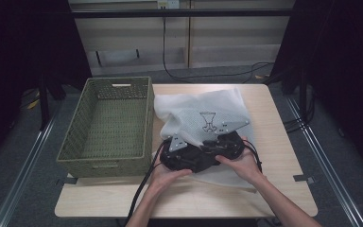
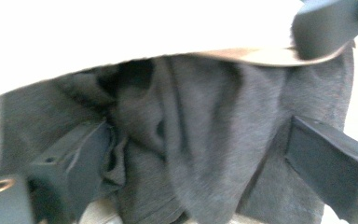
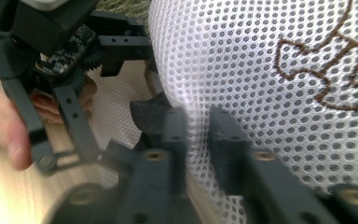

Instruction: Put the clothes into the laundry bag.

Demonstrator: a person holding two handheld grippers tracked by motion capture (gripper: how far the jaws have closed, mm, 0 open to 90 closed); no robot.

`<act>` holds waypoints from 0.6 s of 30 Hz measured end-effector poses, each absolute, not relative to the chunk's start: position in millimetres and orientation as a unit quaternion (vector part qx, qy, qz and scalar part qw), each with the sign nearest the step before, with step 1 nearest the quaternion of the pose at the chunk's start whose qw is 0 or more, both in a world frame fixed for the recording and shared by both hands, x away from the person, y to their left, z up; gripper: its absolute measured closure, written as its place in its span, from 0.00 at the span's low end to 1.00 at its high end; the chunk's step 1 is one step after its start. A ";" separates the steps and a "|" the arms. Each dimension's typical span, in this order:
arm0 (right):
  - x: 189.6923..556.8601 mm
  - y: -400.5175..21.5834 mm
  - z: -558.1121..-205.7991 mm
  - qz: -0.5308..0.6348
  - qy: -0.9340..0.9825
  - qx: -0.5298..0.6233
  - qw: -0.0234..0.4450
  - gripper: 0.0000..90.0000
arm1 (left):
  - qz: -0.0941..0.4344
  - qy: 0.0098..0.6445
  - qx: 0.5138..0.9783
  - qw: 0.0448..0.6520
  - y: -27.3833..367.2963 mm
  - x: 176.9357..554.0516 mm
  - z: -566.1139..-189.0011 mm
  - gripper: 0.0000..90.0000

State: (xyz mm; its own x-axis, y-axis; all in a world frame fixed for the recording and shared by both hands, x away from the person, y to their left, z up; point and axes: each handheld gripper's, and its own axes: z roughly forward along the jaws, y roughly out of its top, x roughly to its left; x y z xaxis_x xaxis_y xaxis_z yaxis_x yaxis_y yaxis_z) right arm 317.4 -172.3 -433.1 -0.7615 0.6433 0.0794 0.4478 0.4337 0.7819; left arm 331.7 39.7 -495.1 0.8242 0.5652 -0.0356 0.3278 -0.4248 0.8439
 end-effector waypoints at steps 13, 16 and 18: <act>306.3 -182.5 -414.1 0.479 0.813 0.325 0.064 1.00 | 0.195 0.297 0.828 0.433 25.4 330.9 -503.1 0.53; 307.5 -186.0 -415.7 0.481 0.810 0.330 0.060 1.00 | 0.177 0.316 0.814 0.455 30.0 336.0 -499.7 0.72; 308.0 -186.2 -415.4 0.484 0.807 0.333 0.057 1.00 | 0.175 0.318 0.805 0.469 29.5 336.8 -496.3 0.76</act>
